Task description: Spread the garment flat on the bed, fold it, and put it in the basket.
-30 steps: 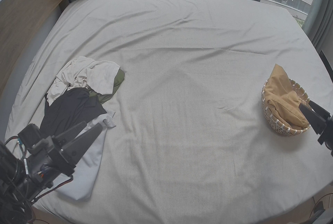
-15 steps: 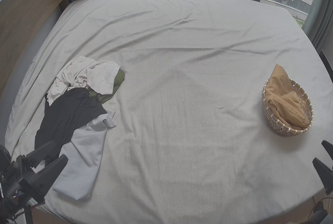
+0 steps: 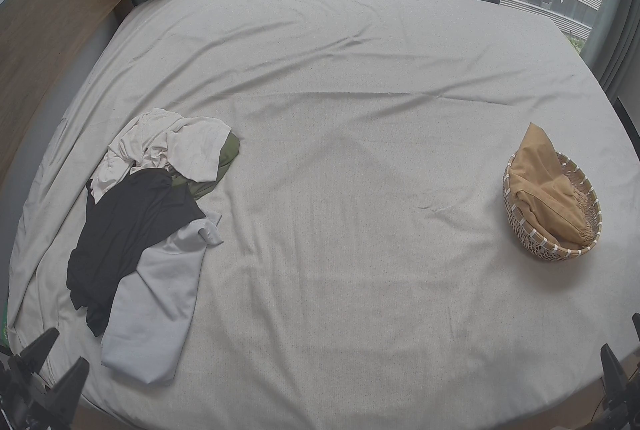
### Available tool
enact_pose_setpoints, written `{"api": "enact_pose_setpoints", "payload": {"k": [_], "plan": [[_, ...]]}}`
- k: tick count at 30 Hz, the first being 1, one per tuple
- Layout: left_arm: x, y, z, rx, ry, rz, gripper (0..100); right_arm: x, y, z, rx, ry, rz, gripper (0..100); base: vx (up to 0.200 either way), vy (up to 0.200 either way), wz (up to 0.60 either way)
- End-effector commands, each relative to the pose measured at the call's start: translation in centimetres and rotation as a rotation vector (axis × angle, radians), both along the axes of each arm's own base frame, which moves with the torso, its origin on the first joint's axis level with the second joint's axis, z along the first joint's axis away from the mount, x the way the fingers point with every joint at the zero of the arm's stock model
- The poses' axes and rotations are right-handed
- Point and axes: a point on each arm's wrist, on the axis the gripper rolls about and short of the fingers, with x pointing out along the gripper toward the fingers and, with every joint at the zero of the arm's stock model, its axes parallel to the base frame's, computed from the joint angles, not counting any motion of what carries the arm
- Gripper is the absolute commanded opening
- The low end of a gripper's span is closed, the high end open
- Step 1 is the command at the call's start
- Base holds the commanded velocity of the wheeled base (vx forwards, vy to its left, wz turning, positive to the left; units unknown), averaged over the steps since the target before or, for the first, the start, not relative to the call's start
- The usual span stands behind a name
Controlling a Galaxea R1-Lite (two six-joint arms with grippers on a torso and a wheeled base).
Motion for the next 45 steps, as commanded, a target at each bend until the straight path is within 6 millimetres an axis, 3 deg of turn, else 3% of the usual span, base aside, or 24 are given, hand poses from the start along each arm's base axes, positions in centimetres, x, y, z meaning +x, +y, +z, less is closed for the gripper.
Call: {"api": "enact_pose_setpoints", "payload": {"k": [1,9,13,15,17,45], "plan": [[-1.82,0.16,-2.37,0.086,-0.039,0.144,100,-0.18,-0.29,-1.25,-0.061,0.016,-0.161,100,0.000,0.000,0.00],[-2.39,0.02,-2.48,0.183,-0.135,0.154,100,-0.18,-0.06,-1.25,-0.070,0.007,-0.059,100,0.000,0.000,0.00],[-2.35,0.28,-2.52,0.176,-0.116,0.275,100,-0.10,0.17,-1.19,-0.132,-0.035,0.040,100,0.000,0.000,0.00],[-2.36,0.32,-2.55,0.198,-0.117,0.290,100,-0.09,0.14,-1.22,-0.127,-0.031,0.031,100,0.000,0.000,0.00],[-2.38,0.43,-3.34,0.286,-0.038,0.333,100,-0.07,-0.17,-1.31,-0.091,-0.012,-0.106,100,0.000,0.000,0.00],[-2.35,0.39,-3.17,0.288,-0.069,0.313,100,-0.09,-0.10,-1.86,-0.053,0.046,-0.072,100,0.000,0.000,0.00]]}}
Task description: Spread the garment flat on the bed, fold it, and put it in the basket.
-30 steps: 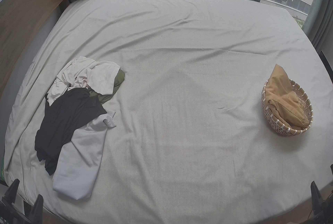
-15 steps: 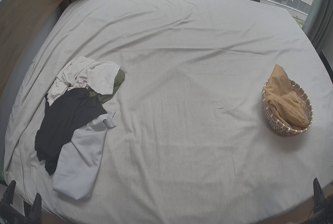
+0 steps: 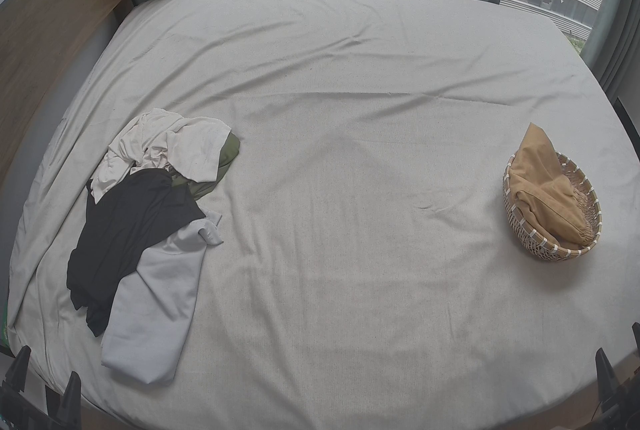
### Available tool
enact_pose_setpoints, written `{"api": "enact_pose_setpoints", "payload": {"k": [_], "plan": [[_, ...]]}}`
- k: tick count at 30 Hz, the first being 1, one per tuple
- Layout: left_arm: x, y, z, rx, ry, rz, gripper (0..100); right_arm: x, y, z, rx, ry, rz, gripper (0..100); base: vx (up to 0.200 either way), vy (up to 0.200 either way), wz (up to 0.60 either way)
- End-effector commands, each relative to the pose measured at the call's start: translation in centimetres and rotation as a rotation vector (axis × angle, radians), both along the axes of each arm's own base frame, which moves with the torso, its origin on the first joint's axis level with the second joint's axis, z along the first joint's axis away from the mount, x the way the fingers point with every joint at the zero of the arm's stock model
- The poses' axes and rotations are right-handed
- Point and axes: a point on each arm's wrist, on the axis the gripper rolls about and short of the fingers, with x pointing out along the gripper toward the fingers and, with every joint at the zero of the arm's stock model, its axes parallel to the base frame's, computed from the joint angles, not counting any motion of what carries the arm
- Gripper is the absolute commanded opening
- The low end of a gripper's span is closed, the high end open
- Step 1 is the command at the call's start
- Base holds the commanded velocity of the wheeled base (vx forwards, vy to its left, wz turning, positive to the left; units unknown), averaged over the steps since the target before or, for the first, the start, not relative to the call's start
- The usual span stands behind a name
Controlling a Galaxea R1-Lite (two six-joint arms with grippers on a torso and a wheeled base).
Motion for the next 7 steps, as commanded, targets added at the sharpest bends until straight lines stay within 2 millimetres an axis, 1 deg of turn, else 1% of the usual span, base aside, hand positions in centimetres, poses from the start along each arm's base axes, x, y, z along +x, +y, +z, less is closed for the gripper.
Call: {"api": "enact_pose_setpoints", "payload": {"k": [1,7], "plan": [[0.05,0.00,-0.52,0.001,0.008,-0.001,100,0.09,0.00,-0.41,0.002,0.012,0.000,100,0.000,0.000,0.00],[0.05,0.00,-0.52,0.001,0.008,-0.001,100,0.10,0.00,-0.40,0.003,0.014,-0.006,100,0.000,0.000,0.00]]}}
